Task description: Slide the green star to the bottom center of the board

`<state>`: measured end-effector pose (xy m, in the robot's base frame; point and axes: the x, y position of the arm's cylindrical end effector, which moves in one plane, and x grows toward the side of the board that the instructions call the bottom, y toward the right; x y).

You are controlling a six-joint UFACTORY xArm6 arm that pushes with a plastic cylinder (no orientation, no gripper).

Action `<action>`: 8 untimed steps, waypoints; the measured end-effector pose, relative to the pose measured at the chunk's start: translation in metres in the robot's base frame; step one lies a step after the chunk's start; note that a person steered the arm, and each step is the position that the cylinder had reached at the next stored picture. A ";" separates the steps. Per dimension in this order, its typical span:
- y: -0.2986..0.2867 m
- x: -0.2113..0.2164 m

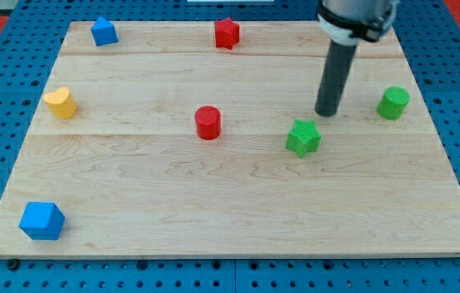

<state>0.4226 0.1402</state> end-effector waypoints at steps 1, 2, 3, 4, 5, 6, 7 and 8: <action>-0.022 0.037; -0.035 0.013; -0.055 -0.008; -0.056 0.015; -0.056 0.042; -0.071 0.073; -0.081 0.100; -0.092 0.118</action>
